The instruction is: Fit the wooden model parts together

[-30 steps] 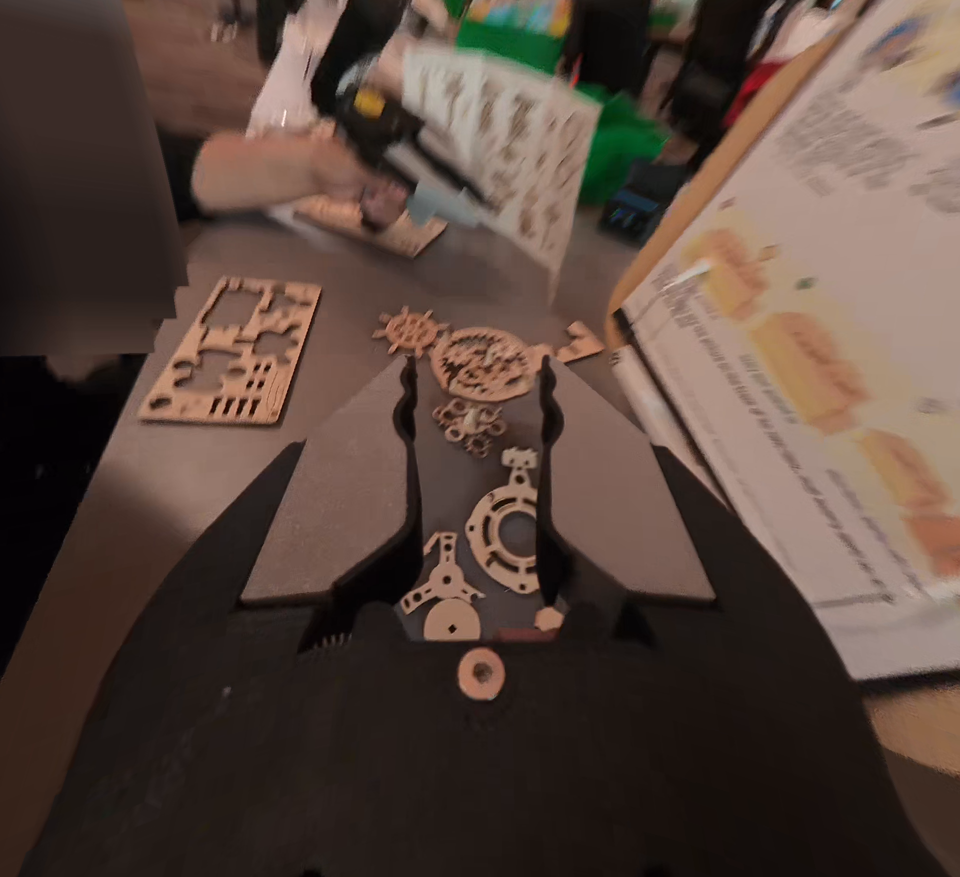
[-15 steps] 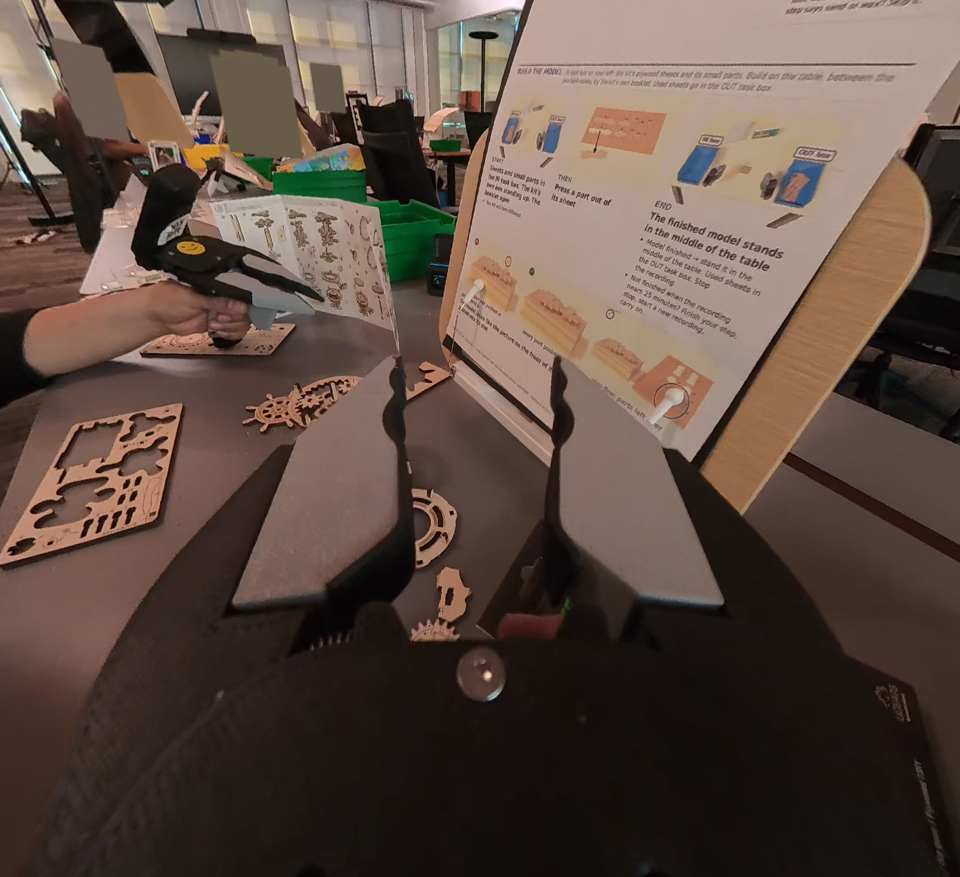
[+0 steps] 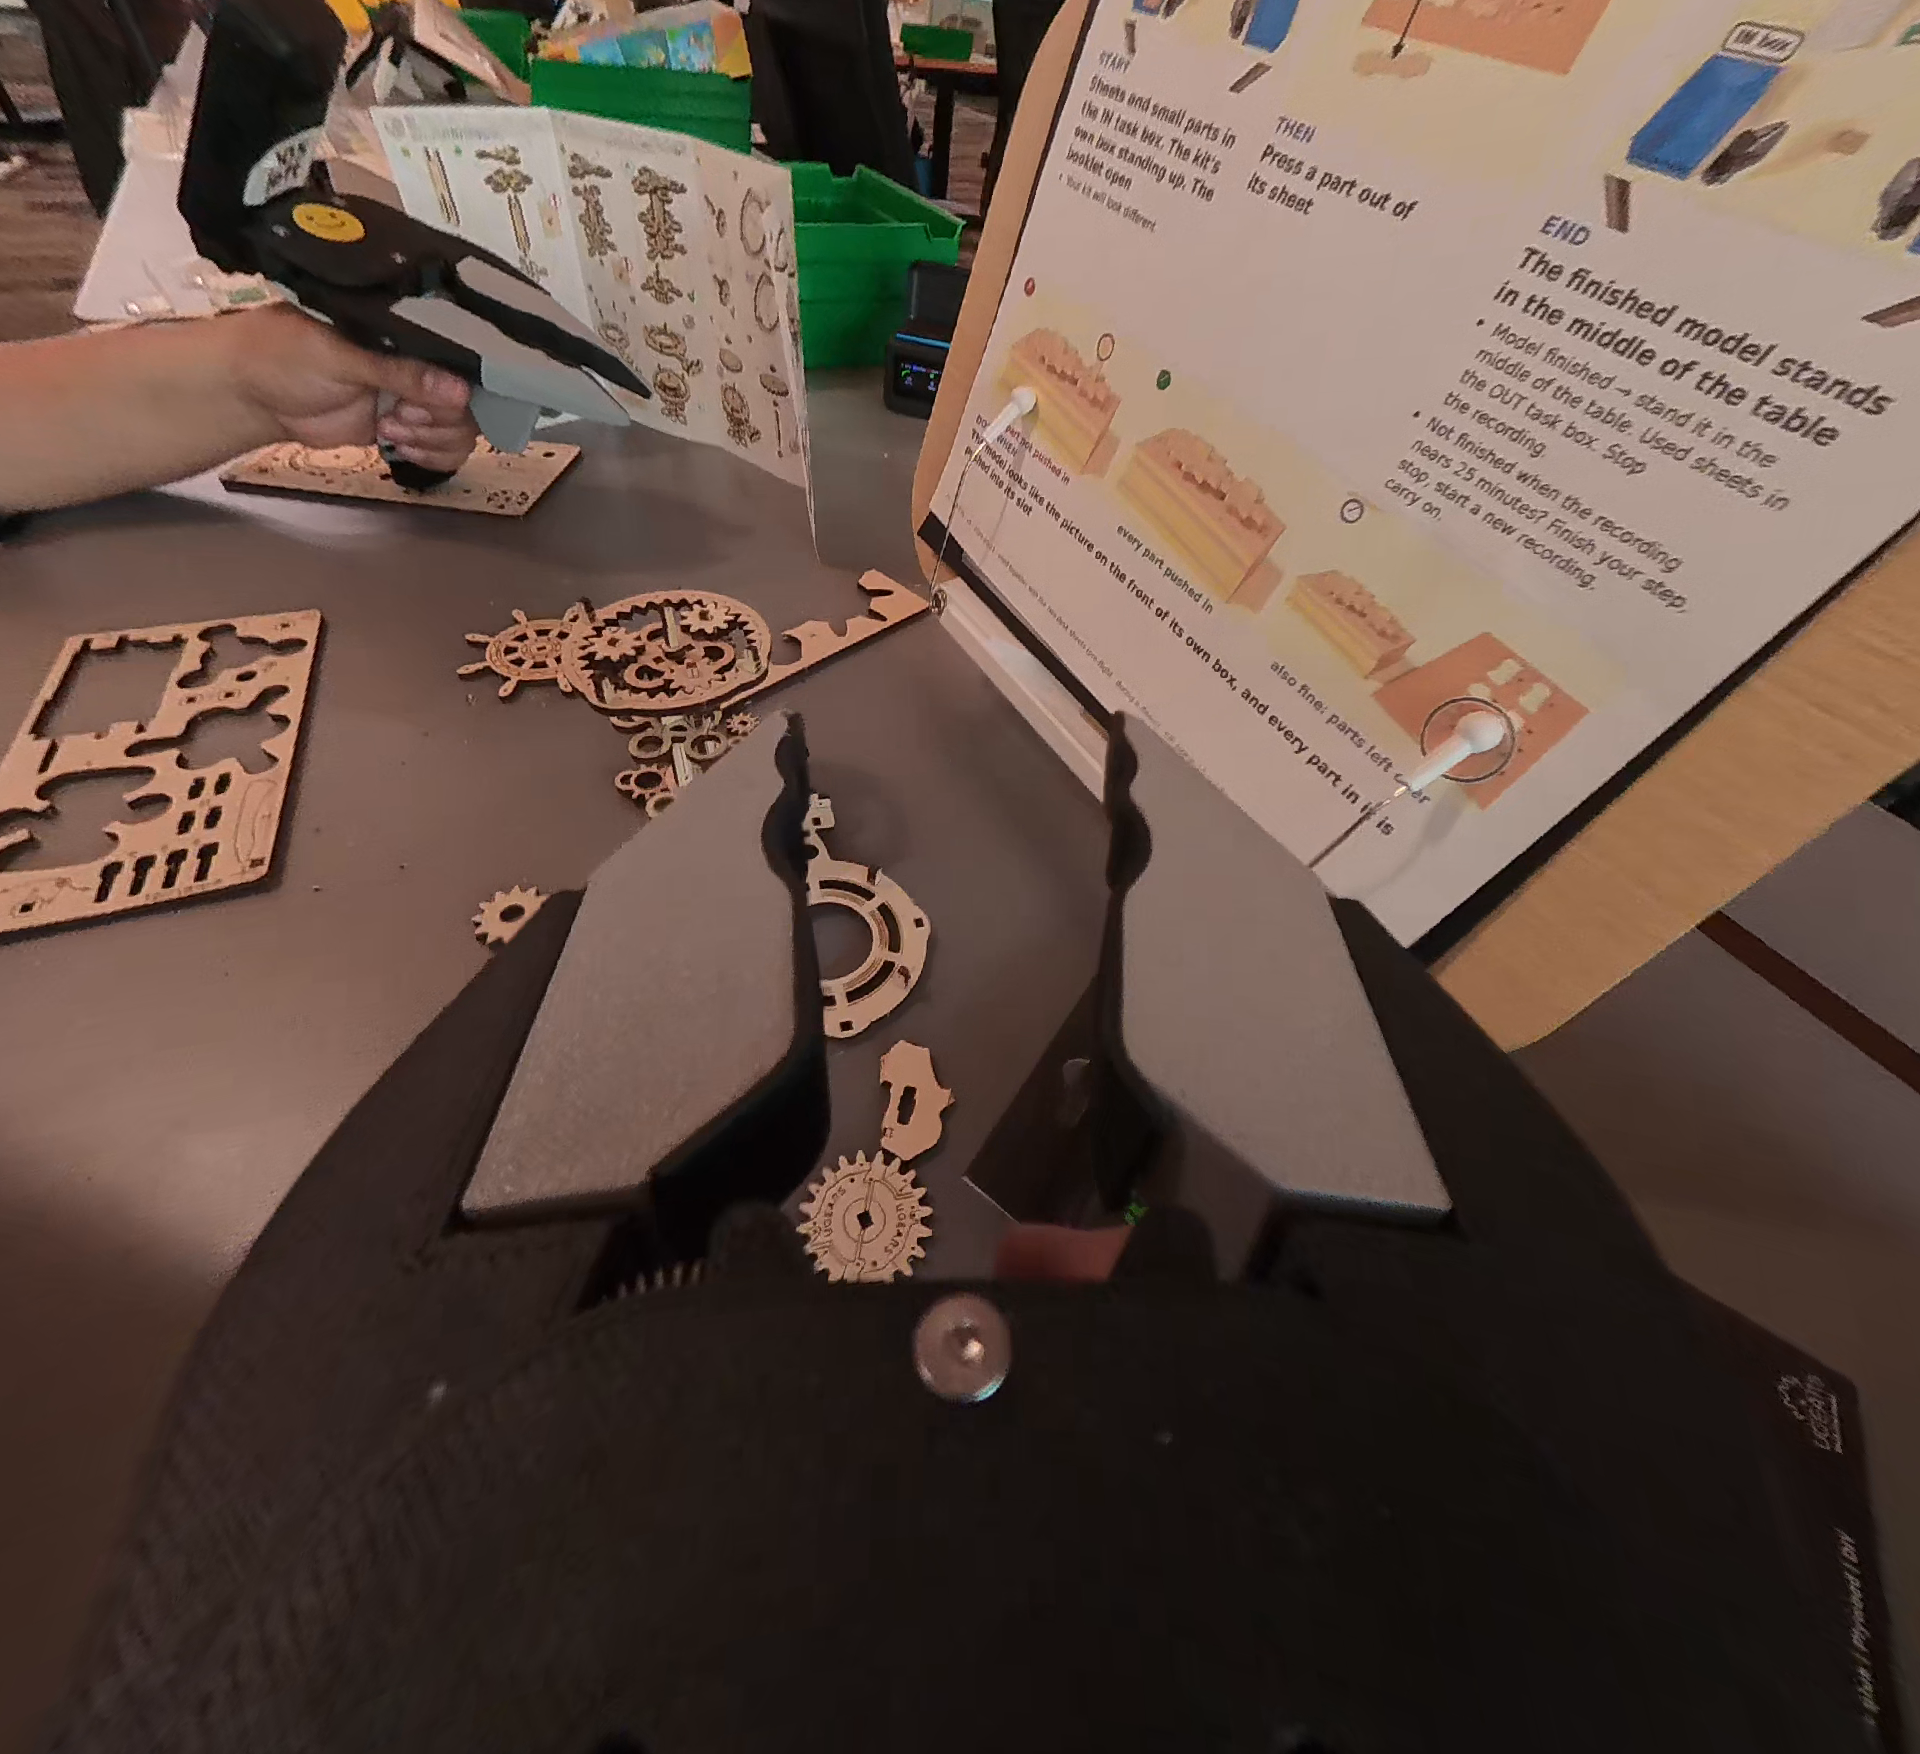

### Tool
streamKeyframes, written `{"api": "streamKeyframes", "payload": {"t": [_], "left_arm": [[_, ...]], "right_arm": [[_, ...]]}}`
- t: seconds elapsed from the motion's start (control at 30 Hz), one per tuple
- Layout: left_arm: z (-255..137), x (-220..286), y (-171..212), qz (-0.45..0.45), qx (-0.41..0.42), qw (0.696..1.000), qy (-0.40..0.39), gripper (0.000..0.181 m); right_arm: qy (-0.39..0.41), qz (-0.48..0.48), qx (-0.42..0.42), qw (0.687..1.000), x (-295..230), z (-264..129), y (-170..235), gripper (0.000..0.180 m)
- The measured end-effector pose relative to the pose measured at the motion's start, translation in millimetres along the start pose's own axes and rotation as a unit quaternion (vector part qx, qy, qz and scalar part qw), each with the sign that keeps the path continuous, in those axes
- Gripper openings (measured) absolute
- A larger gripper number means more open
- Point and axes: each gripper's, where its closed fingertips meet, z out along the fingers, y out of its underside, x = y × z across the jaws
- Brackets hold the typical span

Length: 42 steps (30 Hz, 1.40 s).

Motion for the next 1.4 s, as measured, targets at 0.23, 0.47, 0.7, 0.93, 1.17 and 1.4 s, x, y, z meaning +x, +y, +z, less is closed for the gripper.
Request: {"api": "streamKeyframes", "payload": {"t": [0.23,0.47,0.7,0.93,1.17,1.4], "left_arm": [[0,-1,0,0.0,0.001,1.0,-0.004,0.02],[-1,-1,-1,0.007,0.001,1.0,-0.008,0.02],[-1,-2,0,0.003,-0.004,1.0,-0.006,0.019],[1,1,1,0.009,-0.007,1.0,-0.004,0.019],[1,1,1,0.011,-0.007,1.0,-0.004,0.019],[1,1,2,0.009,-0.01,1.0,-0.003,0.019]], "right_arm": [[-0.01,-0.009,-0.025,1.0,-6,9,10,0.054],[-0.03,-0.005,-0.049,0.998,-15,23,24,0.054],[-0.039,-0.018,-0.085,0.995,-23,36,39,0.053],[-0.039,-0.026,-0.11,0.993,-24,41,51,0.041],[-0.004,-0.033,-0.151,0.988,-13,44,66,0.029],[-0.006,-0.03,-0.148,0.989,-14,43,63,0.029]]}}
